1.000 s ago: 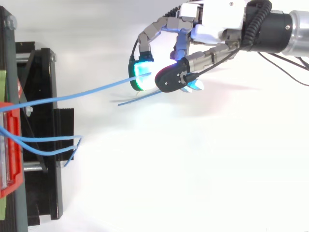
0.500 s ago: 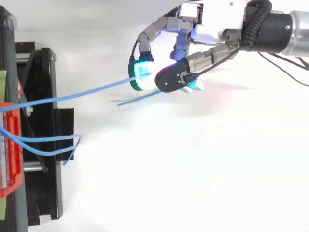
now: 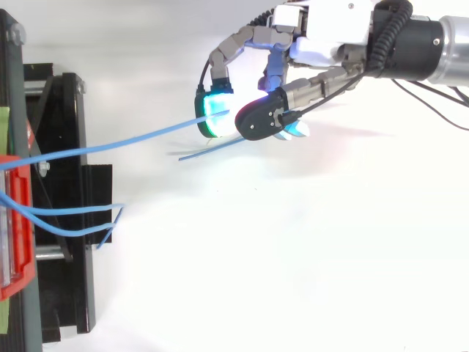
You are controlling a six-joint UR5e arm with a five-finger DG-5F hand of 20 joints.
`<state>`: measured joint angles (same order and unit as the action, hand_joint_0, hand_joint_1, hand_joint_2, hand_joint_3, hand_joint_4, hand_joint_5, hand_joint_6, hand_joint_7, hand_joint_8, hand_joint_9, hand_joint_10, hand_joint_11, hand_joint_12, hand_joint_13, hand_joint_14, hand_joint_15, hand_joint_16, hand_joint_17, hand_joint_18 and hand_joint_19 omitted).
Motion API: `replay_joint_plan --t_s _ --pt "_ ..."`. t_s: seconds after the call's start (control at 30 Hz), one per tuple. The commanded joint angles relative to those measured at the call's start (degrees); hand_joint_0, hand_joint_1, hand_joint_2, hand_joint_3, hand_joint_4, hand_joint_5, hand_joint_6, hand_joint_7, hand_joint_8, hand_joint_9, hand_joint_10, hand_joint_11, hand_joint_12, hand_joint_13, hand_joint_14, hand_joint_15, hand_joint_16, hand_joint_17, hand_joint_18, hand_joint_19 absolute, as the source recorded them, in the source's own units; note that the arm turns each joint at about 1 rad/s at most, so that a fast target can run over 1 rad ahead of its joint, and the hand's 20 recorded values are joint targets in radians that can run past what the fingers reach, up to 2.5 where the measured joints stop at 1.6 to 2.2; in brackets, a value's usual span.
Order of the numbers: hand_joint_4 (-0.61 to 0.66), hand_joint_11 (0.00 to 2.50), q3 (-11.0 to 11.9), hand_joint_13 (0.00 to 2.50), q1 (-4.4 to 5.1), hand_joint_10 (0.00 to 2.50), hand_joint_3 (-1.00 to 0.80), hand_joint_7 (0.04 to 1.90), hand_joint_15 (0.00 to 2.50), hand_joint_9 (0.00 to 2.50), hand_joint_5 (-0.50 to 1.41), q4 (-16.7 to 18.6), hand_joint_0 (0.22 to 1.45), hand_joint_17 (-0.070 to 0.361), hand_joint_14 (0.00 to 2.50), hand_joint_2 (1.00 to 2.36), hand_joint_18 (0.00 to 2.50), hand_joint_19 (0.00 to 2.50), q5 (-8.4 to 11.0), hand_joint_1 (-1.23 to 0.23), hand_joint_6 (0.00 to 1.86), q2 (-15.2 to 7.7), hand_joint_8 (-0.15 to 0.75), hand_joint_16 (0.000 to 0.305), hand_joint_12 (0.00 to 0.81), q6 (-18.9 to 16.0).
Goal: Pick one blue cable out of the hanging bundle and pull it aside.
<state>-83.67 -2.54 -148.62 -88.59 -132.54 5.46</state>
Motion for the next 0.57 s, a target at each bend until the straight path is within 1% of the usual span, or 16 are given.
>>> replay_joint_plan --t_s 0.0,0.53 --pt "-0.18 1.07 0.00 1.38 -0.01 0.02 -0.07 1.12 1.10 1.67 0.00 0.00 0.52 0.128 0.02 1.40 1.14 0.59 0.00 -0.77 0.87 0.00 0.274 0.057 0.385 0.08" --pt "-0.17 1.07 0.00 1.39 0.08 0.02 -0.07 1.12 1.10 1.67 0.00 0.00 0.52 0.127 0.02 1.38 1.14 0.59 0.00 -0.77 0.87 0.00 0.271 0.056 0.391 -0.01"
